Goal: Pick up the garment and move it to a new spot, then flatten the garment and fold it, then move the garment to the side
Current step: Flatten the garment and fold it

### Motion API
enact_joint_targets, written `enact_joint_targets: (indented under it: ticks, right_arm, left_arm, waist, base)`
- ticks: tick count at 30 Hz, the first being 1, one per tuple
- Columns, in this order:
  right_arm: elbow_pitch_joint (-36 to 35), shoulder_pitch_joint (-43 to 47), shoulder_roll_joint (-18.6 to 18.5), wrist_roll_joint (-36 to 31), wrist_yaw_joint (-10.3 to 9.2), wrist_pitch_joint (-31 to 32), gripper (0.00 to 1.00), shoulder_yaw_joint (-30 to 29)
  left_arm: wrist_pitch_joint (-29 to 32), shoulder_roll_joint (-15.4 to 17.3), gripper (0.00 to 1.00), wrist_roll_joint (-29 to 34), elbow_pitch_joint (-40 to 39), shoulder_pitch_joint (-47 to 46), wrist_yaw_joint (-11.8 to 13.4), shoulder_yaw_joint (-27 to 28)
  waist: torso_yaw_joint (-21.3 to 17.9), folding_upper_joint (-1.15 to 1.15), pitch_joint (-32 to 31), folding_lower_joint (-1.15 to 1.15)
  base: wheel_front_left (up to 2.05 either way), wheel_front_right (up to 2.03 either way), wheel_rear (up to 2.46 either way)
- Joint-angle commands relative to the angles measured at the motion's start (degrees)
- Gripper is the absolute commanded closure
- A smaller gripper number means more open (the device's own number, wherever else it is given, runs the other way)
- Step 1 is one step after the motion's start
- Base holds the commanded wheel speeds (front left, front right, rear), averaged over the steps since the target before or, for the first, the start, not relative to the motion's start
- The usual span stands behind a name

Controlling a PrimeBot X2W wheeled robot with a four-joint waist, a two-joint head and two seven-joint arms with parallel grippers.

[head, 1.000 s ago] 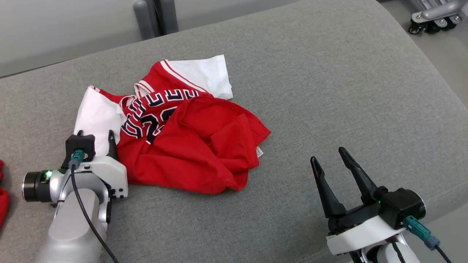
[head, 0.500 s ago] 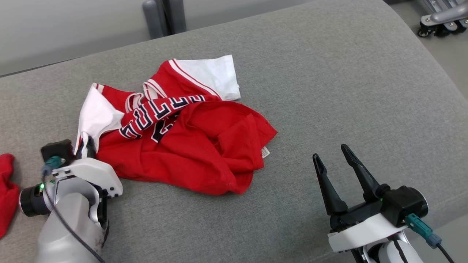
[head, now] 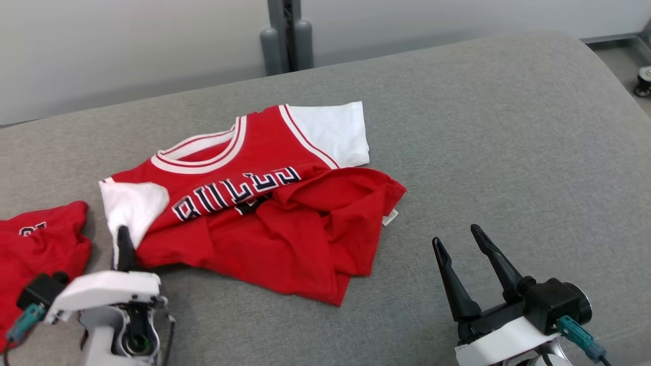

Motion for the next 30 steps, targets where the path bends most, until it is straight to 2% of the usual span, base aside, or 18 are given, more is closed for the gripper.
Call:
enact_joint_targets:
  ticks: [1, 2, 3, 5, 7, 9, 12, 13, 16, 19, 22, 30]
  right_arm:
    - [0.00, 0.33, -0.33, -0.70, -0.01, -0.36, 0.00, -0.12]
    - [-0.01, 0.45, -0.33, -0.66, -0.01, -0.36, 0.00, -0.15]
    - [-0.02, 0.63, -0.32, -0.74, -0.01, -0.36, 0.00, -0.10]
    - [0.02, 0.89, -0.32, -0.94, -0.02, -0.36, 0.00, 0.10]
    - [0.07, 1.08, -0.33, -1.09, -0.02, -0.36, 0.00, 0.18]
    - [0.22, 1.62, -0.35, -1.11, -0.02, -0.36, 0.00, 0.06]
    - [0.42, 2.22, -0.33, -1.08, -0.02, -0.36, 0.00, 0.51]
    - [0.60, 2.61, -0.31, -1.28, -0.02, -0.36, 0.00, 0.74]
    - [0.77, 3.11, -0.33, -1.63, -0.02, -0.36, 0.00, 0.77]
    - [0.70, 3.52, -0.31, -1.74, -0.02, -0.36, 0.00, 0.64]
    - [0.60, 3.91, -0.33, -1.88, -0.02, -0.36, 0.00, 0.45]
    - [0.44, 5.10, -0.34, -1.92, -0.02, -0.36, 0.00, 0.51]
  left_arm:
    - [0.11, 0.12, 1.00, -2.19, -1.15, 1.79, -0.31, -1.21]
    - [0.00, 0.13, 1.00, -3.62, -2.16, 3.22, -0.11, -2.50]
    - [-0.10, 0.18, 0.91, -4.97, -3.20, 4.50, 0.59, -3.63]
    - [-0.78, 0.26, 0.00, -5.34, -5.34, 6.71, 2.51, -5.02]
    - [-1.56, 0.20, 0.00, -4.74, -8.28, 8.49, 4.19, -5.54]
    - [-2.10, 0.12, 0.00, -0.79, -11.70, 10.92, 5.97, -6.18]
    - [-2.30, 1.15, 0.00, 8.25, -19.79, 14.83, 9.14, -5.14]
    - [-2.27, 0.69, 0.00, 13.88, -25.75, 18.47, 10.04, -4.65]
    - [-2.30, 0.45, 0.00, 20.30, -34.95, 22.62, 9.02, -4.36]
    - [-2.31, 0.18, 0.00, 25.63, -41.55, 26.80, 9.53, -3.85]
    - [-2.31, 0.12, 0.00, 27.27, -45.20, 29.75, 10.84, -4.85]
    - [-2.32, 0.13, 0.00, 40.11, -51.05, 36.06, 16.40, -9.50]
  waist:
    - [1.43, 0.00, -0.87, 0.00]
    - [1.90, 0.00, -0.99, 0.00]
    - [2.36, 0.00, -1.09, 0.00]
    - [3.09, 0.00, -1.26, 0.00]
    - [3.55, 0.00, -1.47, 0.00]
    - [3.98, 0.00, -2.25, 0.00]
    - [4.36, 0.00, -3.76, 0.00]
    - [4.57, 0.00, -4.59, 0.00]
    - [4.90, 0.00, -5.49, 0.00]
    - [5.25, 0.00, -5.99, 0.00]
    - [5.56, 0.00, -6.43, 0.00]
    - [5.81, 0.00, -7.43, 0.00]
  base:
    - [0.00, 0.00, 0.00]
    - [0.00, 0.00, 0.00]
    - [0.00, 0.00, 0.00]
    - [0.00, 0.00, 0.00]
    - [0.00, 0.00, 0.00]
    - [0.00, 0.00, 0.00]
    - [0.00, 0.00, 0.00]
    - [0.00, 0.00, 0.00]
    - [0.00, 0.00, 0.00]
    - [0.00, 0.00, 0.00]
    - [0.00, 0.00, 0.00]
    - [0.00, 0.00, 0.00]
